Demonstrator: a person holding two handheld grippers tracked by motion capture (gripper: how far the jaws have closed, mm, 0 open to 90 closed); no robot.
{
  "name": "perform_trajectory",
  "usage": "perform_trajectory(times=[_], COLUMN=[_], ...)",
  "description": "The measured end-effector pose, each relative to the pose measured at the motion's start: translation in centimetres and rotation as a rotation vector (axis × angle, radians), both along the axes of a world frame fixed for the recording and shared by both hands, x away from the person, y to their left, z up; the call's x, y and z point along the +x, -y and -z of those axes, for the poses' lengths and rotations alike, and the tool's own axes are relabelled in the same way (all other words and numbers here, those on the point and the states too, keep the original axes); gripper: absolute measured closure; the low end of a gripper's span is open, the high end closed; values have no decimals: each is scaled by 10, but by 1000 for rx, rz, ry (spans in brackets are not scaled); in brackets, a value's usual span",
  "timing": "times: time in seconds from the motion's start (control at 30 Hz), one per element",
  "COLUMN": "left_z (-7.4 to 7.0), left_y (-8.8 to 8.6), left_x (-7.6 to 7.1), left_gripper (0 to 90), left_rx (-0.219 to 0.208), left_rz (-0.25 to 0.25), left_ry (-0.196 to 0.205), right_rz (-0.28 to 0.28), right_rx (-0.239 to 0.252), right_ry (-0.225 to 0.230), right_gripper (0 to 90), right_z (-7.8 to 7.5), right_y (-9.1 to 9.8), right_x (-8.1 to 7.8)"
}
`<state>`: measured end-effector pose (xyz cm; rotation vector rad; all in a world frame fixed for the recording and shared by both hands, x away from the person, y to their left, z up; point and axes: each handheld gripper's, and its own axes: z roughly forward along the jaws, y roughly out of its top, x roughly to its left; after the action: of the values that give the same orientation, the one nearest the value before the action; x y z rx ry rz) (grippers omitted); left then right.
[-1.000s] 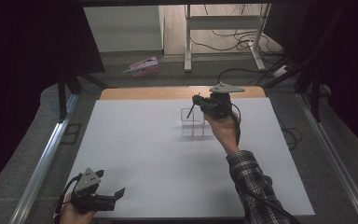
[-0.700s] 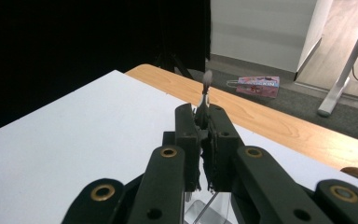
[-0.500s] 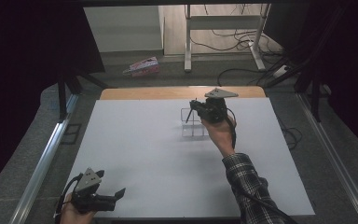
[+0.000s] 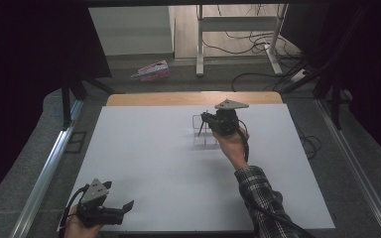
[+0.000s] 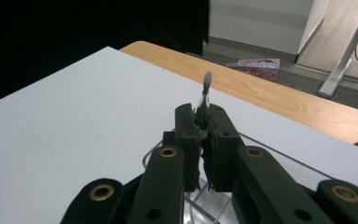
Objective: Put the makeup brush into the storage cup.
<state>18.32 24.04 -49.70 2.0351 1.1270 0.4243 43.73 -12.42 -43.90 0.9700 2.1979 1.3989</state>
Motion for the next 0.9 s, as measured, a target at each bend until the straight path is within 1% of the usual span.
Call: perform_trajectory(times=[0.13,0.17,0.2,0.23,0.27,0.3,0.33,0.37,0.4,0.43,0.5,0.6,0.67,0.9], left_z=[0,0,0,0,0,0,0,0,0,0,0,0,0,-1], left_y=[0,0,0,0,0,0,0,0,0,0,0,-1,-1,-1], left_x=[0,0,0,0,0,0,0,0,0,0,0,0,0,-1], left_gripper=[8,8,8,8,8,8,8,8,8,8,8,7,8,7], left_rx=[1,2,3,3,4,4,5,5,2,1,-2,-5,-3,-6], left_rz=[1,1,2,2,2,2,2,1,0,-1,-3,-4,-3,-6], left_ry=[-1,-2,-2,-2,-2,-2,-2,-1,1,2,3,5,5,9], right_rz=[7,14,21,17,12,-6,-10,-1,3,-7,-4,6,9,13], right_rx=[-7,-8,1,23,31,64,86,93,94,85,61,31,23,19], right_ry=[3,5,1,-11,-20,-34,-47,-53,-57,-57,-50,-46,-42,-51], right_gripper=[829,767,630,473,342,250,136,91,62,36,15,6,5,5], right_z=[2,1,1,0,-1,-2,-3,-3,-4,-4,-3,-3,-3,-3], right_y=[0,0,0,-1,-1,-1,-1,-1,-1,-2,-3,-5,-5,0], right_x=[-1,-1,0,2,4,6,7,8,8,8,6,3,3,3])
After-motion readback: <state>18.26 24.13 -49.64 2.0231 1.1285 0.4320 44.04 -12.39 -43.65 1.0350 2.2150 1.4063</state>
